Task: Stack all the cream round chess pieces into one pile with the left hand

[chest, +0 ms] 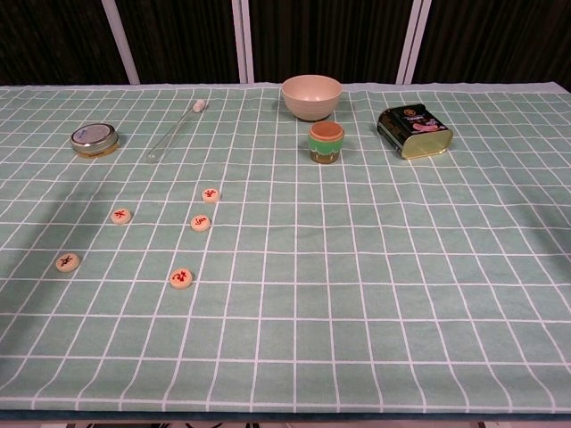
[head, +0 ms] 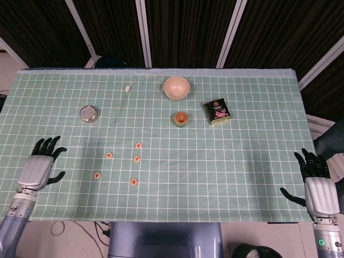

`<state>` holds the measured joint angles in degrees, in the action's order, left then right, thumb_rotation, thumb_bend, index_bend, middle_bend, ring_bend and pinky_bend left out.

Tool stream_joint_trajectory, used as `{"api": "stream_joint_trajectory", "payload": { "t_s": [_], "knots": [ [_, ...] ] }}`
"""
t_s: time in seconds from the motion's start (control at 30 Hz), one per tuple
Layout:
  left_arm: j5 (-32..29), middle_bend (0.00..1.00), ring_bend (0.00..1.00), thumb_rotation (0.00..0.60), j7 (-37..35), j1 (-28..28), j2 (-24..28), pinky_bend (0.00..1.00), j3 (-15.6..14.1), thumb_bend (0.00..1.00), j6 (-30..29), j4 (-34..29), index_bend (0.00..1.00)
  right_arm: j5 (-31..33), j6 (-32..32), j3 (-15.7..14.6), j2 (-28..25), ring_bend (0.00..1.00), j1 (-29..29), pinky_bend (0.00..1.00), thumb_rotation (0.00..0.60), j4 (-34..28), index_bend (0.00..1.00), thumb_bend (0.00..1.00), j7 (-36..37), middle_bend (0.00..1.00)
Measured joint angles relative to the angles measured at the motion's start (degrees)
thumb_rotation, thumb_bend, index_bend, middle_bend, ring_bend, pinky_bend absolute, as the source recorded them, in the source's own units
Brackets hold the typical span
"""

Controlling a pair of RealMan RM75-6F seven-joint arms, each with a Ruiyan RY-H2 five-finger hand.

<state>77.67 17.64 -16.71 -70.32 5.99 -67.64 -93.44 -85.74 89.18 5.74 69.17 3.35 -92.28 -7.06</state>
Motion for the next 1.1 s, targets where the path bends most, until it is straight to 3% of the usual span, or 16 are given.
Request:
{"api": "stream_joint_trajectory", "payload": {
  "t_s": [0.5,1.1],
  "knots": [
    [-5.04,0.0,0.0,0.6,13.28,-5.26,-10.37,0.0,-2.93,0.23,6.12,5.21,0.37,0.79,-0.12,0.39,-0.23,0.0,-0.1,0.0,0.6,-0.3,0.09,0.23,0.65,0.01],
    [-4.0,0.01,0.0,0.6,16.59,-7.22,-16.89,0.0,-4.29,0.3,4.94,9.47,0.45,1.38,-0.13,0.72,-0.24,0.0,-0.13,0.0,0.6,-0.48,0.09,0.23,0.73,0.01]
  ]
}}
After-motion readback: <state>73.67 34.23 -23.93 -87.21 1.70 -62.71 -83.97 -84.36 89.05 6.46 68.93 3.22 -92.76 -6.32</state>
